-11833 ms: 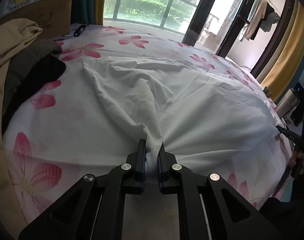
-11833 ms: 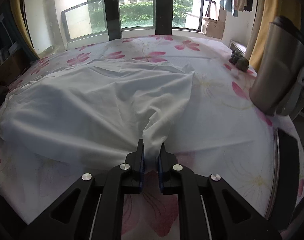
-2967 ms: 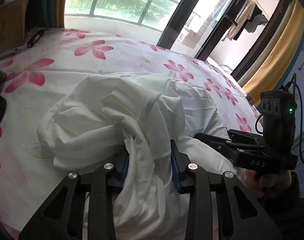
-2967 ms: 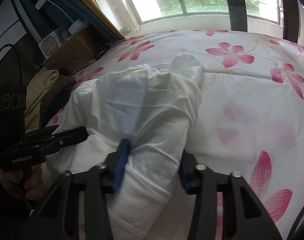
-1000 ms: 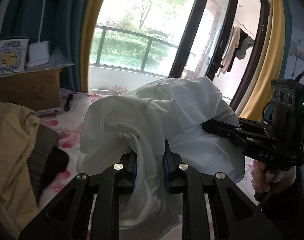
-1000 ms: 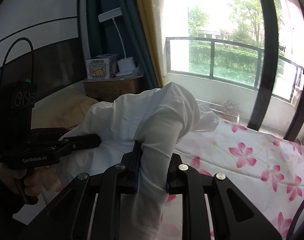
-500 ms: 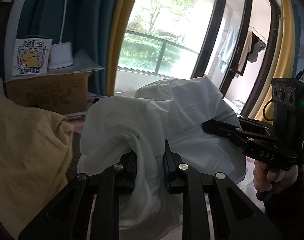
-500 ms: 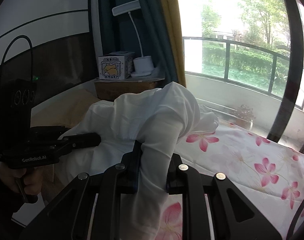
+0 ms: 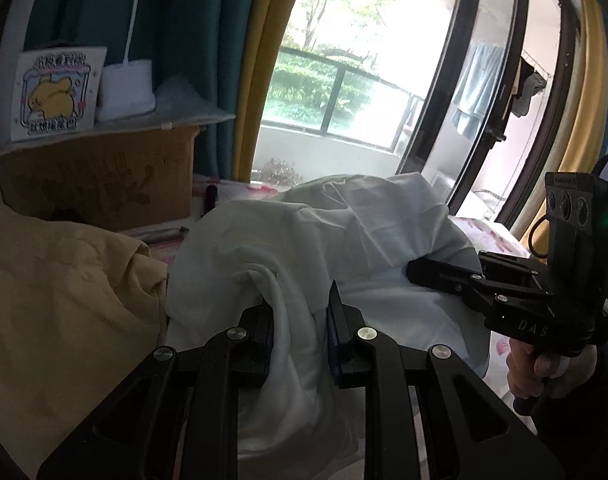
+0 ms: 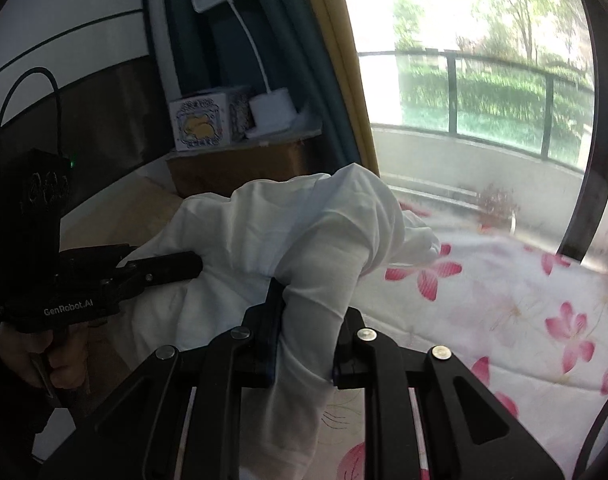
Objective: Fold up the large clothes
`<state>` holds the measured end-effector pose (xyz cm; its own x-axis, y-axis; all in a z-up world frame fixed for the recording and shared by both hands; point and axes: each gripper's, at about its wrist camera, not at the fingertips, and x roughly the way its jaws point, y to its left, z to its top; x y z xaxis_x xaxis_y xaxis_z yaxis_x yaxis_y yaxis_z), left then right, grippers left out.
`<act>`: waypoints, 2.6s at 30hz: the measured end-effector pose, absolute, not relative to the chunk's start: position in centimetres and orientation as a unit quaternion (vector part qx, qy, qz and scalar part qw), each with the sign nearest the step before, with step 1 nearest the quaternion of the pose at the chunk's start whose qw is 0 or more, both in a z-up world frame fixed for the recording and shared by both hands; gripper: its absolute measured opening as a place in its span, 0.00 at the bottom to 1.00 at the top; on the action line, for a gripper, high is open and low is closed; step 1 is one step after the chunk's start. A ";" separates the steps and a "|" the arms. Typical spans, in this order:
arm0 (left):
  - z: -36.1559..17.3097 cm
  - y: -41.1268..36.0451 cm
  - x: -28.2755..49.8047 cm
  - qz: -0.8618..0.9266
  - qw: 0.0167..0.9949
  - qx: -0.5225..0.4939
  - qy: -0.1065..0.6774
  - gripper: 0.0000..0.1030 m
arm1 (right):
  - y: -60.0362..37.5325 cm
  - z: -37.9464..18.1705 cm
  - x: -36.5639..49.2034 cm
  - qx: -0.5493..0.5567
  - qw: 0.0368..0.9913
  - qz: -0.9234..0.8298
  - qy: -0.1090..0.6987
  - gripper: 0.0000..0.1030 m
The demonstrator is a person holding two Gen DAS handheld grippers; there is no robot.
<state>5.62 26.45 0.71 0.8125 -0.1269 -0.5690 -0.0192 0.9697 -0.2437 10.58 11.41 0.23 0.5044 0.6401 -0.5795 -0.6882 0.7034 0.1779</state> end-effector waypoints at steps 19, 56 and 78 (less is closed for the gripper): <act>-4.0 27.4 9.6 -0.018 0.916 -0.103 0.387 0.22 | 11.3 -7.6 14.4 0.024 0.835 0.356 0.419 0.24; -5.3 25.8 3.6 0.041 0.888 -0.118 0.443 0.37 | 6.5 -8.9 10.0 0.073 0.818 0.330 0.466 0.56; -2.7 22.9 -1.9 0.083 0.914 -0.113 0.380 0.37 | 3.5 -7.2 5.4 0.046 0.844 0.297 0.445 0.76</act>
<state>-1.93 22.90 -2.74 0.6972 0.0660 -0.7138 -0.2375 0.9608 -0.1430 5.39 3.53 -7.21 0.4276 0.5417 -0.7237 -0.4595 0.8197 0.3421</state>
